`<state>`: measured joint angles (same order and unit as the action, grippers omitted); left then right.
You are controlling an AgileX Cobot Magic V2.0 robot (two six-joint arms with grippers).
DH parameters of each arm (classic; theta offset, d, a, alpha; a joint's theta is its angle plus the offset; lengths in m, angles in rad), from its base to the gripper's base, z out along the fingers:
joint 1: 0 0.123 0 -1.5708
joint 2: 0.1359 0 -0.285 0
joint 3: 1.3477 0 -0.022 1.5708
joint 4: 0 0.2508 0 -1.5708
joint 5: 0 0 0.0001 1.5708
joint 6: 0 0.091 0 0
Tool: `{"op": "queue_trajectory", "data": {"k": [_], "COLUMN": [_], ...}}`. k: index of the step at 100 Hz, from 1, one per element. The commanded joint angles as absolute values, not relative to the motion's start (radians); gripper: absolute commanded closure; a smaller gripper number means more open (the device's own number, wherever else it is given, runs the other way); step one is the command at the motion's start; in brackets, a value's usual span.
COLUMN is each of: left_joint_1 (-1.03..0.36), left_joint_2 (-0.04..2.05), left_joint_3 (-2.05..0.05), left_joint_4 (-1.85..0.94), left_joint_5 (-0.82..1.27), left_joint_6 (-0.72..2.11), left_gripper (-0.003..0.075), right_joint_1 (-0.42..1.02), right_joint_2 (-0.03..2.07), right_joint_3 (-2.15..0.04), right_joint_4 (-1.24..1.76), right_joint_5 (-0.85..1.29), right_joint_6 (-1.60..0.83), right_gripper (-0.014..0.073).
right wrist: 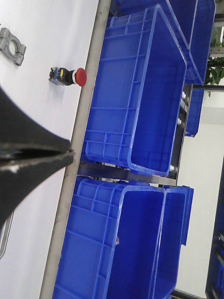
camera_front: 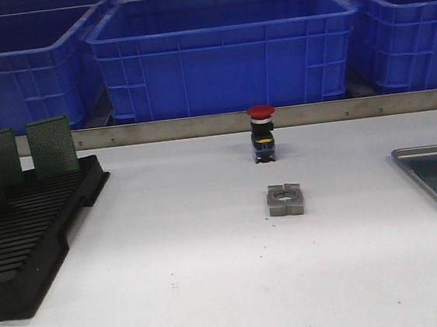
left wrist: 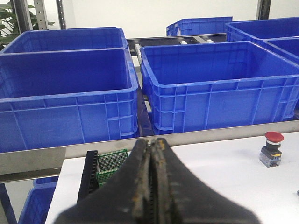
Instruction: Place circuit board on tray
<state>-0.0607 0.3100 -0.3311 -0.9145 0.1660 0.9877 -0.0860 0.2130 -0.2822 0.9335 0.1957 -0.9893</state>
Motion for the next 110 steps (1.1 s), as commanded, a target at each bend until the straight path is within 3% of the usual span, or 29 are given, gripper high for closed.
{"op": "queue_trajectory", "data": {"k": [1,31,59,67,86,110], "left_joint_1": [-0.057,-0.057,-0.057,-0.057,-0.057,-0.057], "left_joint_2": [0.317,0.317,0.317,0.317,0.317,0.221], "left_joint_3": [-0.359,-0.359,-0.359,-0.359,-0.348,-0.218], "left_joint_4": [-0.933,-0.933,-0.916,-0.711,-0.055,0.032], "left_joint_5": [0.112,0.112,-0.009,0.0,0.046,0.031], "left_joint_6": [0.979,0.979,0.926,0.793,0.163,0.077], "left_gripper": [0.0739,0.0739,0.0739,0.0739,0.0739,0.0739], "right_joint_1": [-0.084,-0.084,-0.084,-0.084,-0.084,-0.084], "right_joint_2": [0.217,0.217,0.217,0.217,0.217,0.217], "right_joint_3": [-0.308,-0.308,-0.308,-0.308,-0.308,-0.308], "right_joint_4": [0.949,0.949,0.949,0.949,0.949,0.949], "right_joint_5": [0.138,0.138,0.139,0.139,0.14,0.141], "right_joint_6": [-0.996,-0.996,-0.996,-0.996,-0.996,-0.996], "right_gripper": [0.0662,0.0662,0.0662,0.0662,0.0662,0.0662]}}
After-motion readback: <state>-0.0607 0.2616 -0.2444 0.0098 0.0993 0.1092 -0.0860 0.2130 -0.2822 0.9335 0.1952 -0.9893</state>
